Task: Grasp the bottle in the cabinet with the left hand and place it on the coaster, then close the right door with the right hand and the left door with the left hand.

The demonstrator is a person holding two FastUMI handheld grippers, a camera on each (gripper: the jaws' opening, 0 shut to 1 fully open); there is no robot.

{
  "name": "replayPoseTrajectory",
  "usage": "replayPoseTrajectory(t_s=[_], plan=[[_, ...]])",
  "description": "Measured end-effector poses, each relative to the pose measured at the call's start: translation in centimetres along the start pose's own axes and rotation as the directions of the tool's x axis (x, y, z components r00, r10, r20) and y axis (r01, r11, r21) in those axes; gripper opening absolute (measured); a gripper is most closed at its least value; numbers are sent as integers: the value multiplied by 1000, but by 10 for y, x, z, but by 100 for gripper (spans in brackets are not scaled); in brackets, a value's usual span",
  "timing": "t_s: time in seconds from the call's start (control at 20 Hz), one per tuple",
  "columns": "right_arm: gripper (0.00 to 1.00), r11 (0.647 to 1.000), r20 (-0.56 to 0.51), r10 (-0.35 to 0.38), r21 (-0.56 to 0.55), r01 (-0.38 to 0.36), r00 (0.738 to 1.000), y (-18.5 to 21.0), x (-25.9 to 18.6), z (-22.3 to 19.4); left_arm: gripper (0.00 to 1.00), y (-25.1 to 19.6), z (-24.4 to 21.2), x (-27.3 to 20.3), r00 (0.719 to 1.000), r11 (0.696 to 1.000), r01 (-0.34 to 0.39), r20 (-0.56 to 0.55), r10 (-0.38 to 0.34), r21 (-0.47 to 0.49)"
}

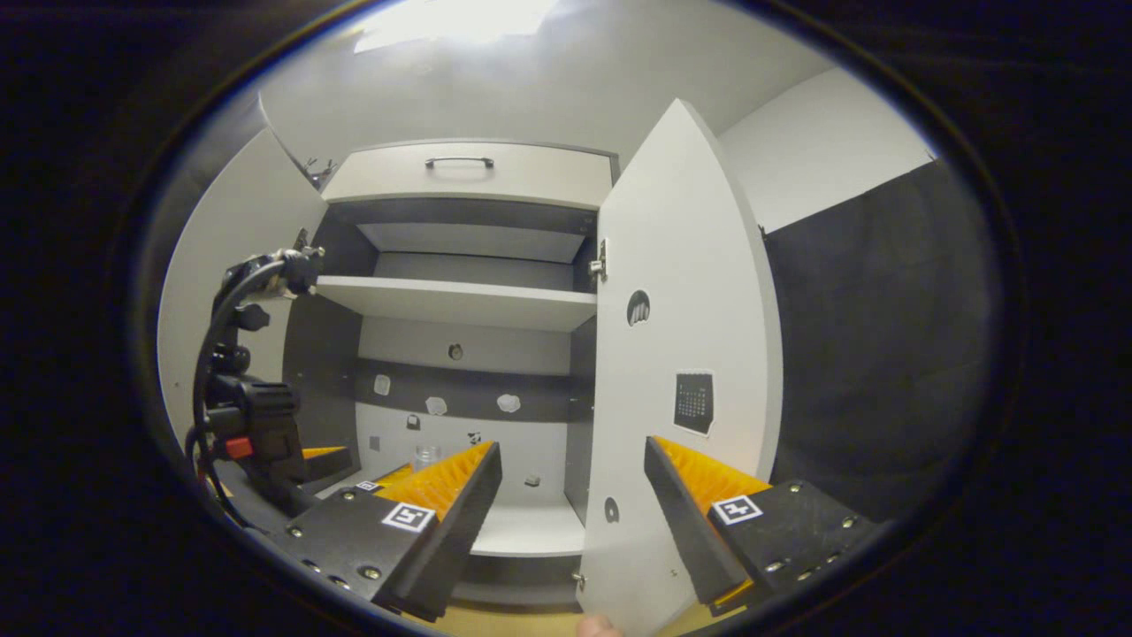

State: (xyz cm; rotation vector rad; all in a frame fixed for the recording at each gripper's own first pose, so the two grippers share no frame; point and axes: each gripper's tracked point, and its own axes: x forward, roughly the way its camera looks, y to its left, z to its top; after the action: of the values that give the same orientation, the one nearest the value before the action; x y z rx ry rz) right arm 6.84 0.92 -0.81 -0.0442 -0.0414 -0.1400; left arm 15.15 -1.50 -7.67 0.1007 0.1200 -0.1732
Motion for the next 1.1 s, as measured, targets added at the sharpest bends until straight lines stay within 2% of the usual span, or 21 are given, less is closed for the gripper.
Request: replayPoseTrajectory(t_s=[0.1,0.35,0.6,0.95,1.0,1.05,1.1], plan=[[98,1000,-1,-4,0,4,1000,0,2,-2,99,1,-4,17,1000,1000,9,-3,-8,12],[100,999,-11,-51,-16,51,999,-7,1,-6,99,-12,-19,62,996,996,84,-25,-84,13],[98,995,2,-98,-8,98,995,-16,-7,-2,99,-14,-35,96,995,995,85,-54,-81,59],[98,990,-18,-139,-6,139,990,-28,-15,-9,98,-6,-49,133,997,993,49,-71,-41,109],[98,989,-22,-146,-7,145,989,-30,-16,-10,97,-3,-49,136,998,994,29,-67,-22,110],[98,988,-25,-153,-6,153,988,-33,-16,-11,91,0,-51,142,998,994,19,-67,-12,109],[98,988,-25,-156,-2,156,987,-35,-17,-11,75,-2,-52,145,997,994,22,-72,-15,103]])
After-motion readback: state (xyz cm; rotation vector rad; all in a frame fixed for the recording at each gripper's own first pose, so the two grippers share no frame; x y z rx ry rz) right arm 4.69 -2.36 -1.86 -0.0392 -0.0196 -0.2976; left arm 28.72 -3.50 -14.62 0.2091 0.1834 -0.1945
